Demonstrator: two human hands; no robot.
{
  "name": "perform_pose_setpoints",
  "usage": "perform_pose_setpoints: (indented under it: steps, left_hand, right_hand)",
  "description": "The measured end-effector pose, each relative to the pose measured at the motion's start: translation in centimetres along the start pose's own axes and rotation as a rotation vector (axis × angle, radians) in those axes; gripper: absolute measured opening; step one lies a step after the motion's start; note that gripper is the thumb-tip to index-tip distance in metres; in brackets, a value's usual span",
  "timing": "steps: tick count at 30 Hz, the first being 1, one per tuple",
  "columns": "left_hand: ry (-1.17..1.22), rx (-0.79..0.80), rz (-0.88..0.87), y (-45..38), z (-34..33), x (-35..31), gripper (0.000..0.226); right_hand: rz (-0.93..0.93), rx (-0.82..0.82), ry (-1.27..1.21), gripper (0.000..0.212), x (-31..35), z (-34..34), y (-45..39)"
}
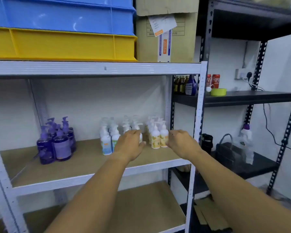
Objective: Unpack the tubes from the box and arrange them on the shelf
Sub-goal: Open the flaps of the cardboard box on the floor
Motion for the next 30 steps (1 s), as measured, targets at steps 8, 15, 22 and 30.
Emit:
perform_pose_setpoints:
  steps: [8,15,22,30]
  left_hand:
    - [0.156,0.136,-0.253,-0.7,-10.4,-13.3,0.044]
    - [0.262,0.287,-0.449,-1.1,-22.6,-28.8,0.056]
    - [0.299,0.401,-0.614,0.0,-32.2,-45.6,0.054]
    - [0.33,0.483,-0.776,0.4,-41.2,-58.2,0.05]
  right_hand:
    - [-0.297,0.05,0.069,0.056,-15.0,-1.7,8.5]
    - [-0.579,0.11,0.142,0.062,-32.2,-1.8,18.6]
    - [-0.81,0.182,0.17,0.052,-47.0,-0.3,29.6]
    - [-0.994,0.19,0.176,0.049,-59.1,0.3,36.9]
Point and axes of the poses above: each hand's wrist, its own y-axis away from the middle knuckle, its own z-axis out of the back of the hand, x = y × z, the point moved 5 cm from there along -y, towards the middle knuckle, and after that the axes turned 10 degrees about y, right-handed, at the moved point
